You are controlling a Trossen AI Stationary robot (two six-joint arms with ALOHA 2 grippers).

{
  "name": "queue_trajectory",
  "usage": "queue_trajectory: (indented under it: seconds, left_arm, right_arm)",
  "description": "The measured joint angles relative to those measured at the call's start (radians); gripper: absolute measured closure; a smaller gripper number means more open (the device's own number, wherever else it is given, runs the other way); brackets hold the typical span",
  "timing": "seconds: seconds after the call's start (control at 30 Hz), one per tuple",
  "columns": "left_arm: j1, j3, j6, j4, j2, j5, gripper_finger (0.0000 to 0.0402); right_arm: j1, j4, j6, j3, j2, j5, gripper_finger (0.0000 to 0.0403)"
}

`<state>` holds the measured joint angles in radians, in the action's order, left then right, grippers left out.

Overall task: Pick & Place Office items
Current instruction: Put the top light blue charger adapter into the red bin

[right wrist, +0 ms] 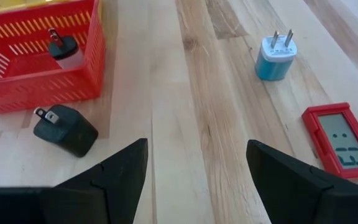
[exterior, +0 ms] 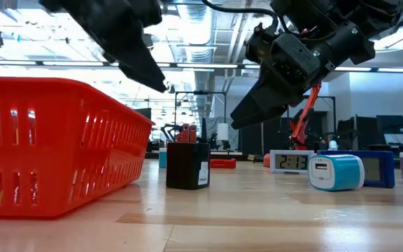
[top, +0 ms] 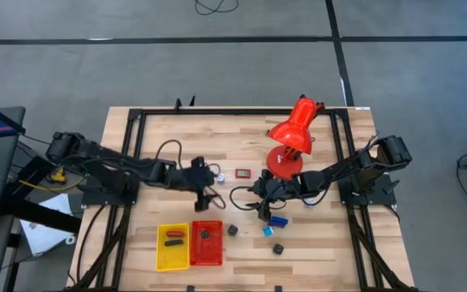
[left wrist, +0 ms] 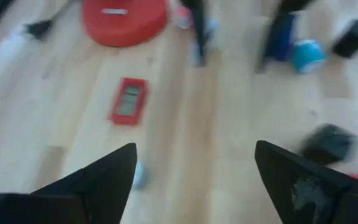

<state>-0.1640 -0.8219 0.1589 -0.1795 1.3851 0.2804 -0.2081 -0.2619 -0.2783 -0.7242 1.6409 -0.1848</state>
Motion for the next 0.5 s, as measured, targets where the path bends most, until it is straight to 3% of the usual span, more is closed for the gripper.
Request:
queue_trajectory:
  seconds: [0.13, 0.3, 0.5]
  left_arm:
    - [0.074, 0.000, -0.072, 0.042, 0.049, -0.024, 0.0067]
    - [0.152, 0.000, -0.144, 0.084, 0.148, -0.149, 0.0070]
    - [0.202, 0.000, -0.283, 0.125, 0.232, -0.147, 0.0084]
  right_arm:
    - [0.003, -0.017, 0.001, 0.000, 0.000, 0.000, 0.0137]
    - [0.012, -0.016, 0.024, 0.000, 0.000, 0.000, 0.0137]
    - [0.015, -0.014, 0.026, 0.000, 0.000, 0.000, 0.0137]
